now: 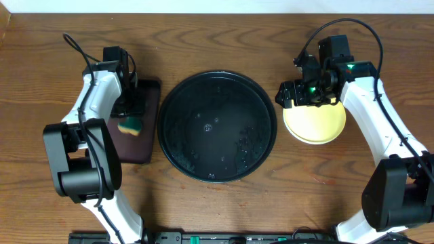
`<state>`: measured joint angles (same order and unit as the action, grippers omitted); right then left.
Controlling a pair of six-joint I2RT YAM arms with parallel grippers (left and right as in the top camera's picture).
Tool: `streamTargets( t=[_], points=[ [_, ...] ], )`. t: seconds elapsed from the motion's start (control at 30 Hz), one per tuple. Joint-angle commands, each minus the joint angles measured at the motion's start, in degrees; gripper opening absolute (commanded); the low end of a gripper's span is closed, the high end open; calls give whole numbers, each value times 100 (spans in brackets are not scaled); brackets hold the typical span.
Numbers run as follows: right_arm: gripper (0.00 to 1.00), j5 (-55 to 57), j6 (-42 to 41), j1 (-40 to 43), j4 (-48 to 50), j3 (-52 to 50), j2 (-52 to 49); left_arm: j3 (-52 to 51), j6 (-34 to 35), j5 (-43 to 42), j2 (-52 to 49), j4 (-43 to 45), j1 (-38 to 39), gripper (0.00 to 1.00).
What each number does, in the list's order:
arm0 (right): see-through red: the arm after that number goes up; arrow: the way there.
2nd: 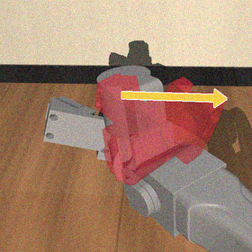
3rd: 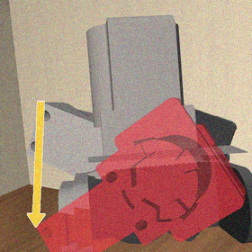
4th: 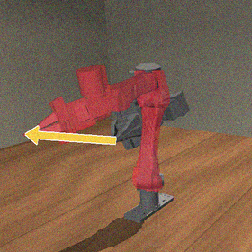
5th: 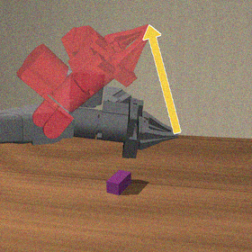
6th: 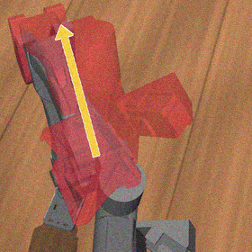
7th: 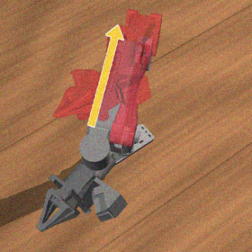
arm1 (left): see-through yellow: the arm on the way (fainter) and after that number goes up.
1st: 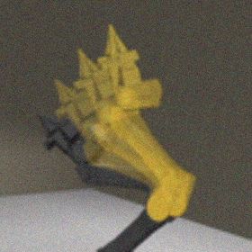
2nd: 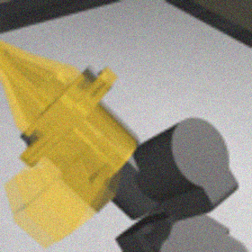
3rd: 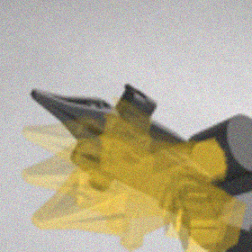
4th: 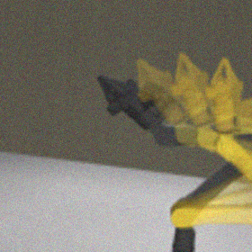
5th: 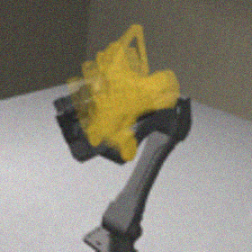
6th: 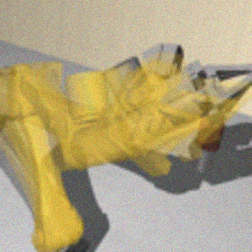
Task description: Clean dirty plates on tray and stack at the side
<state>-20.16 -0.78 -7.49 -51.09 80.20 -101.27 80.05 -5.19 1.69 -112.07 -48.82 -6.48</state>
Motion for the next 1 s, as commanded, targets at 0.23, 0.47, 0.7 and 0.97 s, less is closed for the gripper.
streamTargets(
  t=[0.23, 0.47, 0.7, 0.97],
  points=[
    [99, -48, 68, 7, -341, 240, 66, 297, 22, 24, 664, -487, -4, 74],
    [99, 852, 61, 92, -1294, 1128, 234, 334, 546, 26, 2006, -400, -4, 75],
    [99, 1322, 55, 118, -2050, 2050, 909, 334, 549, 26, 2389, -400, -4, 75],
    [99, 1792, -26, 116, -2310, 2330, 2133, 332, 546, 26, 2376, -402, -4, 75]
  ],
)
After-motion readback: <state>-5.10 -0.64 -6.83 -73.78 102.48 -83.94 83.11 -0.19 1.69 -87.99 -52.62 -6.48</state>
